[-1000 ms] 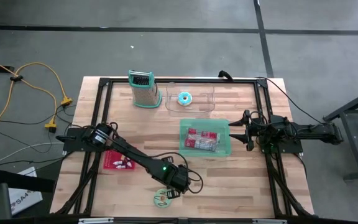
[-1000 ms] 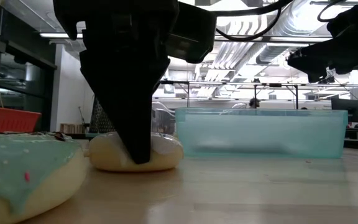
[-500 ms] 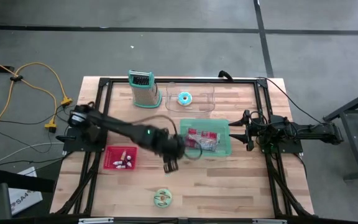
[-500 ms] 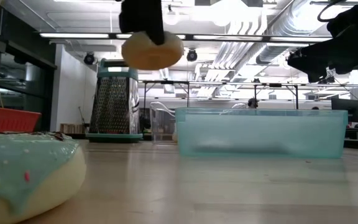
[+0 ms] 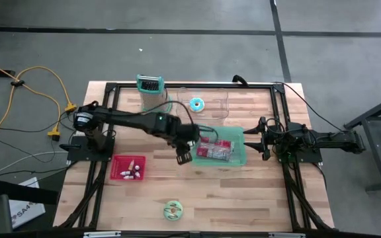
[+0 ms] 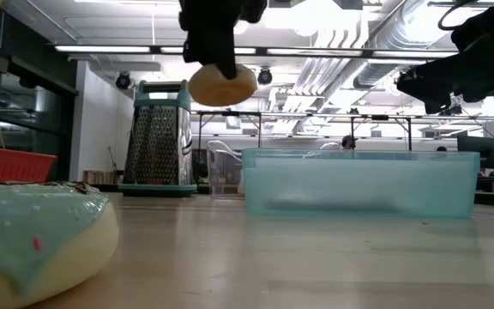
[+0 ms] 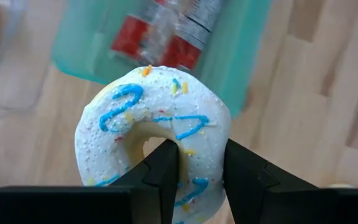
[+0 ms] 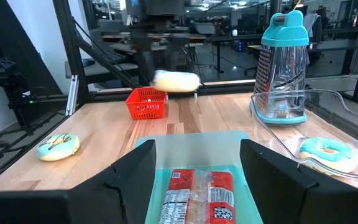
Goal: Pick & Place Food Item
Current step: Put the white donut into the transparent bin
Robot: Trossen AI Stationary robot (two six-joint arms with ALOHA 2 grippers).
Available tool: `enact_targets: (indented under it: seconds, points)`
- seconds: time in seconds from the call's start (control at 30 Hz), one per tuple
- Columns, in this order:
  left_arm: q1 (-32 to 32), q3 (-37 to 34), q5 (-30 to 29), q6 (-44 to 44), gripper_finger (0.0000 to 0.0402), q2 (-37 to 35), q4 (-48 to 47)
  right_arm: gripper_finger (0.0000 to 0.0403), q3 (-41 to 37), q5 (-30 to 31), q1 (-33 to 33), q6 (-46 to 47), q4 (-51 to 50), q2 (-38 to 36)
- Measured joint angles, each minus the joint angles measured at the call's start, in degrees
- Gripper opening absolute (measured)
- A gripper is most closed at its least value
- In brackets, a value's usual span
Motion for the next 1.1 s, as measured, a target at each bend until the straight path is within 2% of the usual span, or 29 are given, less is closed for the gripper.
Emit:
enact_targets:
  seconds: [0.53, 0.77, 1.1]
  points:
    - [16.1, 0.0, 10.8, 20.9, 0.0104, 2.8, 6.2, 0.0223, 0.0, 0.0, 0.0, 0.0, 0.0, 0.0]
    - [22.7, 0.0, 15.2, 27.4, 0.0104, 5.3, 10.5, 0.0223, 0.0, 0.0, 0.0, 0.0, 0.0, 0.1]
    - [29.2, 0.0, 16.0, 33.2, 0.0104, 6.3, 12.0, 0.0223, 0.0, 0.0, 0.0, 0.0, 0.0, 0.2]
